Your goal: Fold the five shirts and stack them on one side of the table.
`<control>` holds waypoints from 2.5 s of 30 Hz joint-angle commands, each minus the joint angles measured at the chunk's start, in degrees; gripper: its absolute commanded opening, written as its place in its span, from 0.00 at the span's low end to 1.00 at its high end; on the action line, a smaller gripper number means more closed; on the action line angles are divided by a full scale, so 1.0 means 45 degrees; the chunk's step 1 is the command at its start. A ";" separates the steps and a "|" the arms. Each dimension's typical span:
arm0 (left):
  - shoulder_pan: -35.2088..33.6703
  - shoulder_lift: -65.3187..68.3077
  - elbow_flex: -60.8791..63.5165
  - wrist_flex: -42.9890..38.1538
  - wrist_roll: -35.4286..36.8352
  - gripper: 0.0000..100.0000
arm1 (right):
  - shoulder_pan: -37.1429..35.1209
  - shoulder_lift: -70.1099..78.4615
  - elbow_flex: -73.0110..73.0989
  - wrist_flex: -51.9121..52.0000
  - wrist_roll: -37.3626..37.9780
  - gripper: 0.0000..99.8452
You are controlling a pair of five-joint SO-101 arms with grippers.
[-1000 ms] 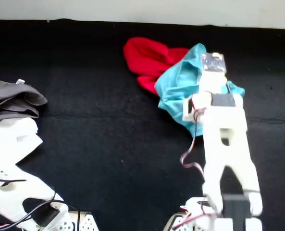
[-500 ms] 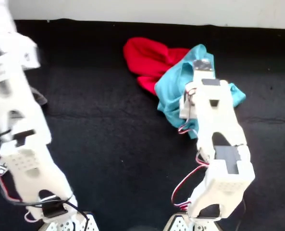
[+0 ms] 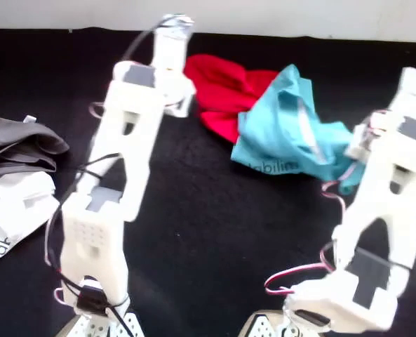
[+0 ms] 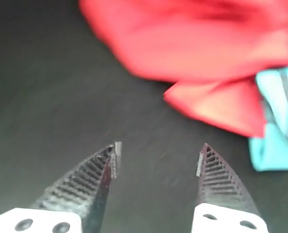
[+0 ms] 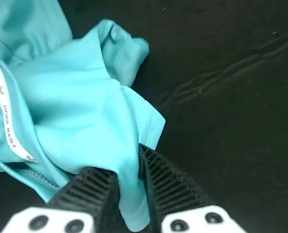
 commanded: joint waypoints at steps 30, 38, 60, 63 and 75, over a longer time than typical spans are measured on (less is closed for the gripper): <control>-0.1846 0.5050 -0.8508 0.2794 -0.0117 0.01 | 0.2061 -0.7140 0.3389 0.0283 0.2598 0.01; -0.5929 0.4718 -1.3411 0.5822 -0.0469 0.01 | 0.0850 -0.7140 0.3643 0.0205 0.1446 0.01; -1.6479 0.0381 -1.2181 0.2501 -0.0860 0.01 | -0.5499 -0.7101 0.0674 0.0830 0.0723 0.01; -1.6400 0.1377 -1.1673 0.2501 -0.0860 0.01 | -0.7414 -0.6984 -0.1377 0.1612 0.0723 0.01; -1.6147 0.3038 -1.1770 0.3516 -0.0781 0.26 | -1.4408 -0.4679 -0.2042 0.1944 0.0781 0.02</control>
